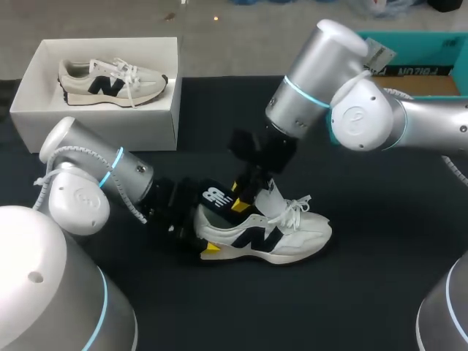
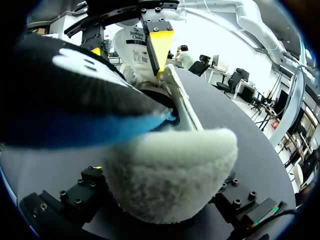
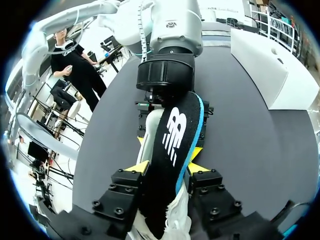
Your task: Take the shoe out of the shoebox, open the shoe tongue, remove and reinsert the insole, then place the shoe into the shoebox
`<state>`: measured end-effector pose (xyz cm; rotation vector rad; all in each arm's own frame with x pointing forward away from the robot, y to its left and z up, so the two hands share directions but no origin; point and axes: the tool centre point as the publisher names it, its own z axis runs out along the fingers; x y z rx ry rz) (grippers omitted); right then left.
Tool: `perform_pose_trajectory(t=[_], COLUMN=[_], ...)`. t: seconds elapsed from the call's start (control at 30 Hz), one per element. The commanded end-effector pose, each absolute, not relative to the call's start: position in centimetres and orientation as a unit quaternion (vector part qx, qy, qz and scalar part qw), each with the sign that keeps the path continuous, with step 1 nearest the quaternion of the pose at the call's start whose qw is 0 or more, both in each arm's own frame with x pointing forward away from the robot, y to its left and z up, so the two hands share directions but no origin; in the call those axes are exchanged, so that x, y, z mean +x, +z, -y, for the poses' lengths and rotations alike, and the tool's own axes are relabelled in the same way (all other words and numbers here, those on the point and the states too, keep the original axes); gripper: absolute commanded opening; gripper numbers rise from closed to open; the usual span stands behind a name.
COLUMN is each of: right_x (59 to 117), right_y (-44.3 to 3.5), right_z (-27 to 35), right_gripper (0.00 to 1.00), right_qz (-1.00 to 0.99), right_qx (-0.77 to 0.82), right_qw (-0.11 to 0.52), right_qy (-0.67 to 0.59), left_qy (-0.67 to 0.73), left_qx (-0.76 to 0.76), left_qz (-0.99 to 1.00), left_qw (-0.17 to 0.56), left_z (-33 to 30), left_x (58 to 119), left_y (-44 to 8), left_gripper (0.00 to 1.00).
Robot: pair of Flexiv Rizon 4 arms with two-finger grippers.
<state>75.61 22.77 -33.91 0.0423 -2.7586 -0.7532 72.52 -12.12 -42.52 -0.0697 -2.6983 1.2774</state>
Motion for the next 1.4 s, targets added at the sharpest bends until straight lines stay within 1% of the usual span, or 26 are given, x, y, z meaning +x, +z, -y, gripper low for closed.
perform_pose_trajectory(t=[0.03,0.1,0.13,0.43,0.73,1.23,1.4], right_x=[75.0,74.9,74.9,75.4,76.9,78.1,78.7], right_y=[-34.0,-34.1,-34.1,-33.6,-30.2,-24.5,-22.3], right_z=[-22.6,-22.8,-23.0,-23.2,-22.8,-24.8,-25.5], right_gripper=[0.25,0.02,0.00,0.00,0.00,0.00,0.00], right_qz=[0.955,0.955,0.954,0.956,0.952,0.932,0.930], right_qx=[0.012,0.011,0.011,0.012,0.000,-0.019,-0.015], right_qw=[0.138,0.138,0.139,0.131,0.098,0.076,0.056], right_qy=[-0.262,-0.263,-0.264,-0.262,-0.291,-0.353,-0.363], left_qy=[0.425,0.425,0.425,0.425,0.425,0.425,0.425], left_qx=[-0.023,-0.023,-0.023,-0.023,-0.023,-0.023,-0.023], left_qz=[0.901,0.901,0.901,0.901,0.901,0.901,0.901], left_qw=[0.078,0.078,0.078,0.078,0.078,0.078,0.078], left_z=[12.2,12.2,12.2,12.2,12.2,12.2,12.2], left_x=[72.7,72.7,72.7,72.7,72.7,72.7,72.7], left_y=[-43.4,-43.4,-43.4,-43.4,-43.4,-43.4,-43.4], left_gripper=[0.00,0.00,0.00,0.00,0.00,0.00,0.00])
